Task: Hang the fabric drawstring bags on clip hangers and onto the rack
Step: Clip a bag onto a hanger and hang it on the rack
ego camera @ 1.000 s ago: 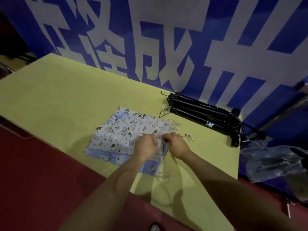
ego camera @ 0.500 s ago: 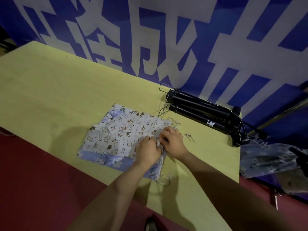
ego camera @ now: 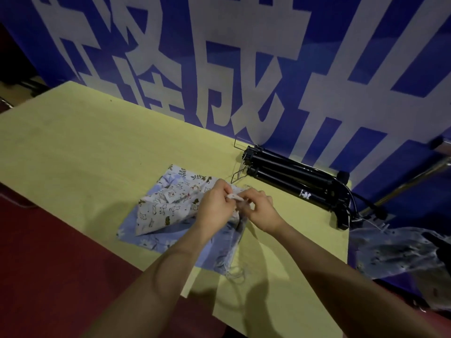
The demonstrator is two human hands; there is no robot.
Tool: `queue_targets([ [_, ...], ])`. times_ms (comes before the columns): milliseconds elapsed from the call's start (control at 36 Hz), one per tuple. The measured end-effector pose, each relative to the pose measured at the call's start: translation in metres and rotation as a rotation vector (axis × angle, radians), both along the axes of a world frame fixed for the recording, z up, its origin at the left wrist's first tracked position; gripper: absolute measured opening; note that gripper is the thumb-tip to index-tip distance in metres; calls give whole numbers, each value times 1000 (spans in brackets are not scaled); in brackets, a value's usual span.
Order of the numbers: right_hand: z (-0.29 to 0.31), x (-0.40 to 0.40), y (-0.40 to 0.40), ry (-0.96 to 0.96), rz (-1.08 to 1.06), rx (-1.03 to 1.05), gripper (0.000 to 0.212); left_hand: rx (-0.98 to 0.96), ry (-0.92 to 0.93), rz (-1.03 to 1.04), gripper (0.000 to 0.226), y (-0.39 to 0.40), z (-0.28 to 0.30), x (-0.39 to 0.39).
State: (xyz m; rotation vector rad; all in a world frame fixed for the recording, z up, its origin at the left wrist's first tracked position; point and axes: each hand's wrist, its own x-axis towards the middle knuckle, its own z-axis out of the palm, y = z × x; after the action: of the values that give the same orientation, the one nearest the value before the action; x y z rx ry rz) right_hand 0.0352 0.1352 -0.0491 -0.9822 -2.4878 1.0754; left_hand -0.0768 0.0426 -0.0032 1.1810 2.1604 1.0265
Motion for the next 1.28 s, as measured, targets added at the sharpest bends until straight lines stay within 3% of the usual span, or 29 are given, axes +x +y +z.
queue_targets([
  [167, 21, 2, 18, 134, -36, -79, 12, -33, 229, -149, 22, -4, 13, 1],
  [278, 36, -1, 23, 183, 43, -86, 13, -110, 366, -193, 7, -2, 17, 7],
  [389, 46, -1, 30, 215, 67, -118, 17, -126, 595, -170, 27, 8, 19, 13],
  [472, 54, 1, 32, 230, 77, -138, 19, -171, 710, -163, 27, 14, 19, 16],
  [556, 53, 7, 36, 179, 93, -109, 17, -189, 734, -191, 36, 16, 15, 20],
  [639, 44, 13, 41, 7, 169, -74, 18, -209, 717, -256, 40, 13, 14, 21],
  [750, 24, 16, 49, -236, 176, 168, 15, -226, 801, -384, 45, 13, 14, 19],
  [889, 19, 14, 50, -103, 111, 1, 9, -311, 905, -509, 69, 15, 10, 17],
  [1083, 16, 14, 56, -5, 89, -66, 11, -421, 732, -477, 69, 17, 7, 18],
  [1278, -17, 39, 63, -177, -268, 0, 21, -361, 511, -387, 74, 29, -8, 20],
])
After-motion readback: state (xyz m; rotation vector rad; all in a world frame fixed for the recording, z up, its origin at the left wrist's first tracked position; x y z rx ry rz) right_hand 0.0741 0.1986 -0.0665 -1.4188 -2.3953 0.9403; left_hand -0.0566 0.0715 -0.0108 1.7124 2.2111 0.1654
